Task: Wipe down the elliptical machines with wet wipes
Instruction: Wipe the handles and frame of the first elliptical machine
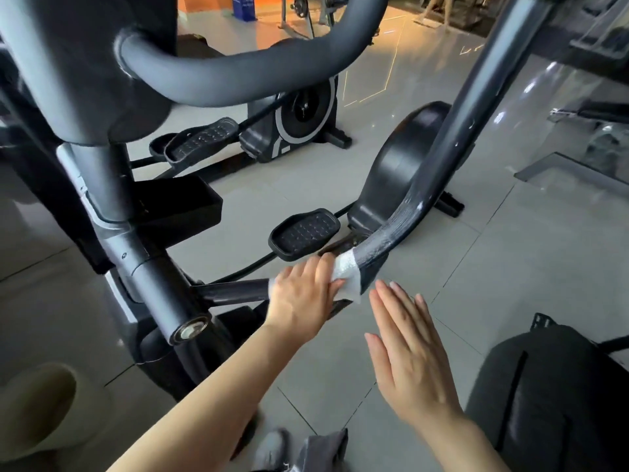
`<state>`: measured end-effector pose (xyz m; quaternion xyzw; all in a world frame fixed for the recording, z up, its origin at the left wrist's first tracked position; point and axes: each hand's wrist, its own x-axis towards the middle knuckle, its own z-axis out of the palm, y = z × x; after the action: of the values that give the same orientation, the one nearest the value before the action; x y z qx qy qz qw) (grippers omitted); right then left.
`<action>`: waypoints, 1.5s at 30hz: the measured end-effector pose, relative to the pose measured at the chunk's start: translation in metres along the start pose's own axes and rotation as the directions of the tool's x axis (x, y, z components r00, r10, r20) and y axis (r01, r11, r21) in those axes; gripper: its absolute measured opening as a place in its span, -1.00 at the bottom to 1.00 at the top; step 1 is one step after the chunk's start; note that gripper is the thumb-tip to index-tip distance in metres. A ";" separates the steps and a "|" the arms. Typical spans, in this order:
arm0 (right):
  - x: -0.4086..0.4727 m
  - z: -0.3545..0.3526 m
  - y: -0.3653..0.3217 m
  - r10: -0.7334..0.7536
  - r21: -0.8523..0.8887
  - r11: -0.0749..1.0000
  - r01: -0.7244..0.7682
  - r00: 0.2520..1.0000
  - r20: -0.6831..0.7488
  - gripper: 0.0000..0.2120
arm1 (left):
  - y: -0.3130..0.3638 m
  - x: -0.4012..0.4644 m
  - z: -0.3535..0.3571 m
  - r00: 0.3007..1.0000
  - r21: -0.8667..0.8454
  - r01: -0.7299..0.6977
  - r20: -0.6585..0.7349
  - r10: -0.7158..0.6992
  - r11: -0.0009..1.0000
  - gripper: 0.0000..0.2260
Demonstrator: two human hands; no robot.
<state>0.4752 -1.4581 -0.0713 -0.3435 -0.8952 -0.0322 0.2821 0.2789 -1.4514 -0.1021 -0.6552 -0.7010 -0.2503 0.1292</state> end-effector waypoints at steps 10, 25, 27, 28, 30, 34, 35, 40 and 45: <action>0.016 -0.005 -0.002 0.016 0.015 1.000 -0.015 0.999 -0.028 -0.56 | -0.017 -0.013 0.001 1.000 0.114 0.018 0.003 -0.018 0.993 -0.64; 0.043 -0.067 0.019 0.160 -0.107 0.973 -0.203 0.935 -0.318 -0.57 | 0.127 0.156 -0.079 0.923 -0.776 -0.003 -0.245 -0.297 0.631 -0.46; 0.048 -0.074 0.019 0.175 -0.103 0.969 -0.226 0.914 -0.365 -0.56 | 0.125 0.168 -0.087 0.922 -0.760 -0.099 -0.312 -0.228 0.642 -0.48; 0.049 -0.076 0.019 0.174 -0.106 0.968 -0.229 0.910 -0.376 -0.56 | 0.124 0.170 -0.088 0.926 -0.763 -0.121 -0.317 -0.203 0.635 -0.49; 0.051 -0.079 0.020 0.165 -0.121 0.967 -0.225 0.912 -0.377 -0.56 | 0.120 0.164 -0.078 0.946 -0.772 -0.121 -0.279 -0.162 0.624 -0.51; 0.054 -0.085 0.018 0.164 -0.120 0.969 -0.218 0.922 -0.352 -0.54 | 0.107 0.102 -0.036 0.974 -0.662 0.072 -0.113 -0.194 0.746 -0.53; 0.056 -0.085 0.017 0.172 -0.106 0.970 -0.219 0.925 -0.339 -0.54 | 0.104 0.090 -0.030 0.971 -0.613 0.085 -0.125 -0.202 0.785 -0.58; 0.068 -0.087 0.016 0.211 0.006 0.975 -0.222 0.919 -0.332 -0.53 | 0.114 0.109 -0.052 0.968 -0.659 0.143 -0.063 -0.244 0.738 -0.47; 0.079 -0.105 0.022 0.248 0.092 0.969 -0.231 0.870 -0.426 -0.52 | 0.138 0.184 -0.125 0.921 -0.710 -0.020 -0.287 -0.264 0.704 -0.52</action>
<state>0.4915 -1.4207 0.0556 -0.4304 -0.7607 -0.0556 0.4827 0.3766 -1.3571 0.1224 -0.5471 -0.5586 -0.6233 -0.0171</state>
